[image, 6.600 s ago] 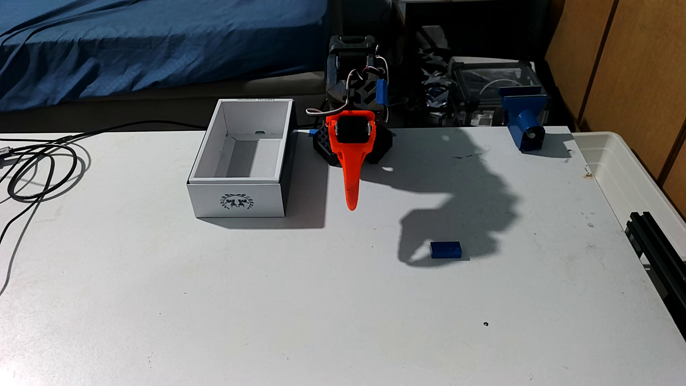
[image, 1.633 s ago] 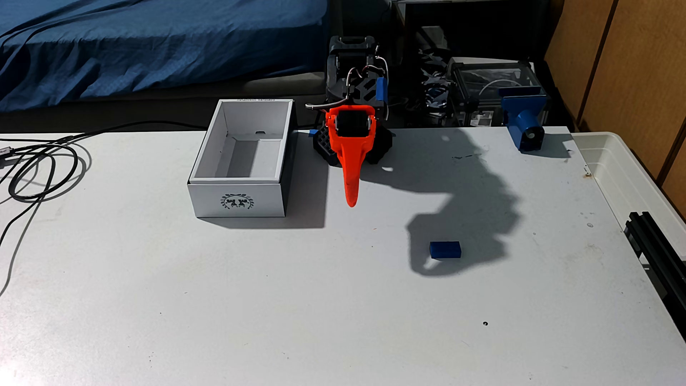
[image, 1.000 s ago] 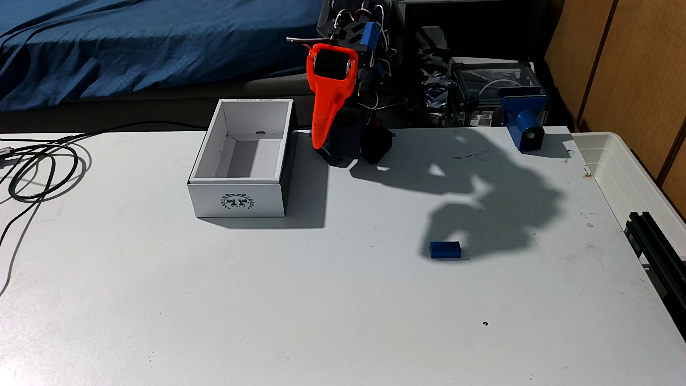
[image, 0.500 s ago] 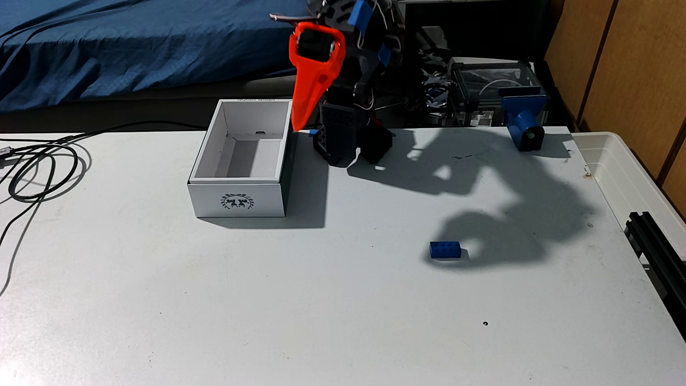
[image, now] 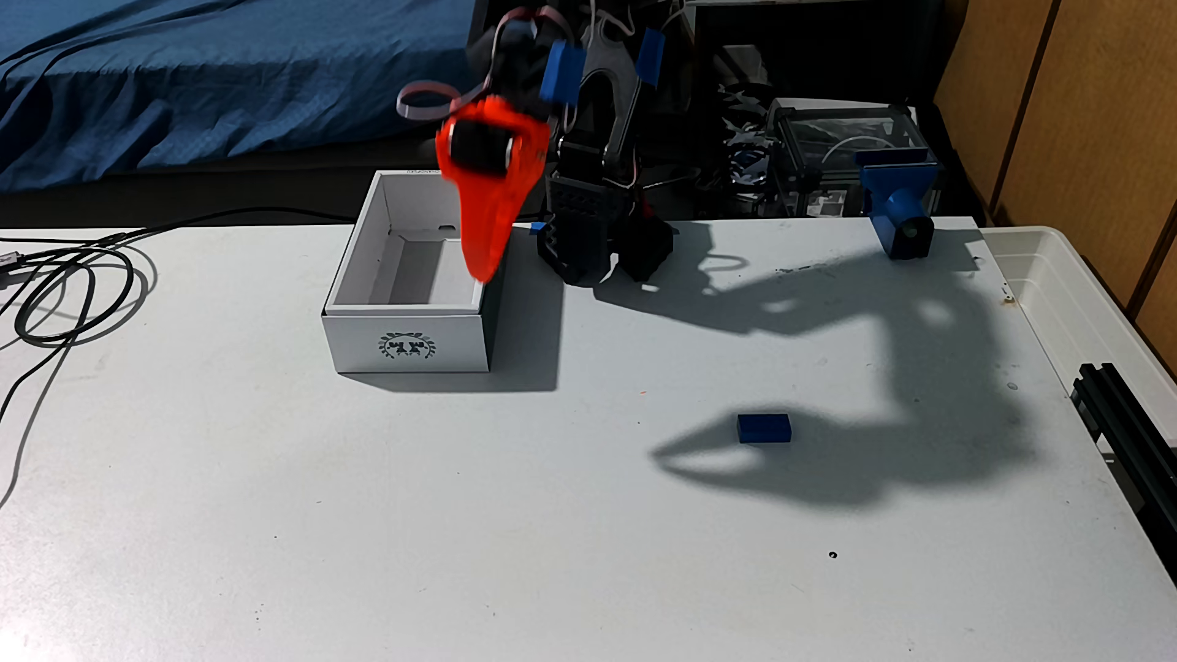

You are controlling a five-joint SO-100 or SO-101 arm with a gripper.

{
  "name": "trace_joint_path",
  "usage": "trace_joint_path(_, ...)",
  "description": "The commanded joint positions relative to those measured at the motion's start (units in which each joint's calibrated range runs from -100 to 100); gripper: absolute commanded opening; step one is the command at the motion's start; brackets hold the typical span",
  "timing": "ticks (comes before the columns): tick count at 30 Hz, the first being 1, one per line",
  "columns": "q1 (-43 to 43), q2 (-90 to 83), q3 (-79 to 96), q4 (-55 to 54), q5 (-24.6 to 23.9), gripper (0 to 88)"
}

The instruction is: Grab the blue brick and place in box

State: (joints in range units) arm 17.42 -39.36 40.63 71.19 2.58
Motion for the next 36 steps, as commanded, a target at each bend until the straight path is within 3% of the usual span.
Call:
trace_joint_path(1,0.04,5.49,-2.57,-0.06,-0.45,1.0)
trace_joint_path(8,-0.40,8.79,-2.66,-0.14,-1.45,1.0)
trace_joint_path(24,-11.32,8.79,-2.39,0.89,-5.13,0.9)
trace_joint_path(29,-16.75,8.96,-2.39,0.89,-9.24,0.8)
trace_joint_path(36,-21.65,8.96,-2.04,0.89,-10.66,0.8)
